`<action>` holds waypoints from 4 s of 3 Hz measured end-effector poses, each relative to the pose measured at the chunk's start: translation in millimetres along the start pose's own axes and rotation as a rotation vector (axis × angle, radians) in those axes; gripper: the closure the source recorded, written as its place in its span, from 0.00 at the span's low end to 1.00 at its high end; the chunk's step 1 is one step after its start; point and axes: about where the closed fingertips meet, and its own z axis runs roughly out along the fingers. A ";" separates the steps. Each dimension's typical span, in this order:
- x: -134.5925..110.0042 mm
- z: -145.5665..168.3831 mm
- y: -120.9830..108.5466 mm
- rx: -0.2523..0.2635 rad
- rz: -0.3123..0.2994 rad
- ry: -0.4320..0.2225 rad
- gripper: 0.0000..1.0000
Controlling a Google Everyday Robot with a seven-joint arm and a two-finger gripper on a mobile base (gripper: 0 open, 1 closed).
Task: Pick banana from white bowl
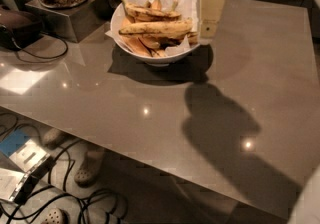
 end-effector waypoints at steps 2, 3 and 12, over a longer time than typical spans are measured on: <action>-29.3 0.0 -19.8 0.039 -0.029 -0.077 0.00; -54.2 0.3 -35.5 0.033 -0.065 -0.121 0.00; -61.8 81.4 -64.2 -0.098 0.007 -0.100 0.27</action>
Offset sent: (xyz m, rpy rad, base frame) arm 0.0241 0.0475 0.0216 0.0946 -0.0182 0.0898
